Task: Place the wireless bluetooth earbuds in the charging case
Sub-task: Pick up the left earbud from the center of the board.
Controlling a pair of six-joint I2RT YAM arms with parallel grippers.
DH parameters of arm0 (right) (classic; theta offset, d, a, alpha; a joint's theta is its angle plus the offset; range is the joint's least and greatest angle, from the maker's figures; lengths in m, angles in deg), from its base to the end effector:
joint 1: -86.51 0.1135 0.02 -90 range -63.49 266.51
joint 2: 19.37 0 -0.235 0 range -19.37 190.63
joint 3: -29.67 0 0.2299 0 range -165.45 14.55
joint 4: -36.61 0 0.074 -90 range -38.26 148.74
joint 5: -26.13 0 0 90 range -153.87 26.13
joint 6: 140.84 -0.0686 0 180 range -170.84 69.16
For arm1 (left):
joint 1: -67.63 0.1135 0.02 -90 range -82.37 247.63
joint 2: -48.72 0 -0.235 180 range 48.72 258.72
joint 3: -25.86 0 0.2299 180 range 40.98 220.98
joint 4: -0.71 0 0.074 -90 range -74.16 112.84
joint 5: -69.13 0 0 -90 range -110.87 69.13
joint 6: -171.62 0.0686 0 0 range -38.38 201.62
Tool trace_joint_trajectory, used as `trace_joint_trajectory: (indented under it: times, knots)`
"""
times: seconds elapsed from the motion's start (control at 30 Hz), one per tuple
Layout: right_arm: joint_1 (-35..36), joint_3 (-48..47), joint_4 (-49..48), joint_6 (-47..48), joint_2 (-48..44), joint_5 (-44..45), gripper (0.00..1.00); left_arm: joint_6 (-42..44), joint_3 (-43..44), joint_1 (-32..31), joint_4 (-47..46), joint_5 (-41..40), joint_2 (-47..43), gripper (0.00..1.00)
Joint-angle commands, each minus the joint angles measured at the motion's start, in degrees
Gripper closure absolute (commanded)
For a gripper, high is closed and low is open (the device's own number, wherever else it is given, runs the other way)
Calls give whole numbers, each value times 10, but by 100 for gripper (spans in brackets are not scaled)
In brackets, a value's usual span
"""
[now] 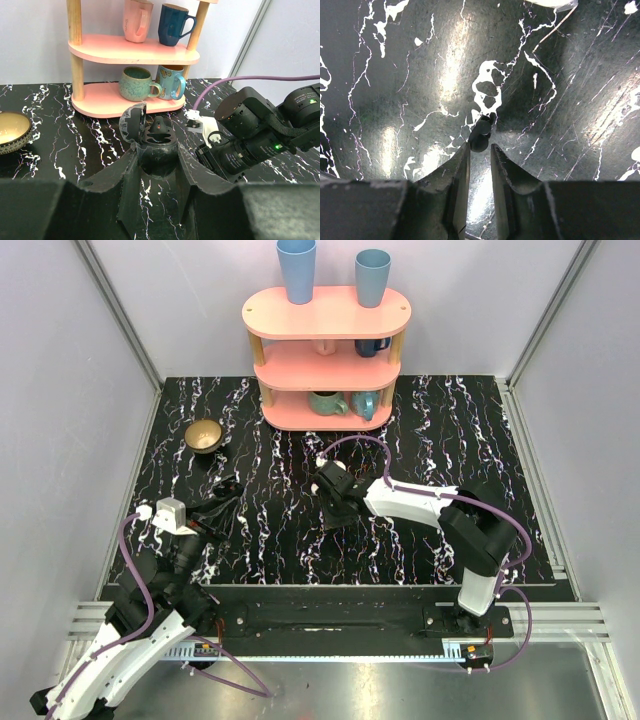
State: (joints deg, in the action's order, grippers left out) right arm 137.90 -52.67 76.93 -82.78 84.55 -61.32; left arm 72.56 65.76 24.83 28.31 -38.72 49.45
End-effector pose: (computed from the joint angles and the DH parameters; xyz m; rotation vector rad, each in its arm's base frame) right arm 0.2254 0.2774 0.1313 -0.4441 2.6809 0.4069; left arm 0.0875 -0.0523 0.2896 0.1458 1.3923 -0.5425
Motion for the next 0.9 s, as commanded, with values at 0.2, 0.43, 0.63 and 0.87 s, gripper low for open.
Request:
trace_joint_trajectory:
  times: [0.2,0.43,0.63,0.87]
  knots:
    - [5,-4,0,-3,-13,19,71,-4,19,-1,-14,-11,-79,100]
    - [5,2,4,-2,-16,29,72,-5,19,-1,-15,-11,-79,100]
    - [4,4,7,0,-22,31,77,-5,19,-1,-13,-11,-81,100]
    - [5,1,6,6,-37,29,73,-5,19,-1,-13,-11,-81,100]
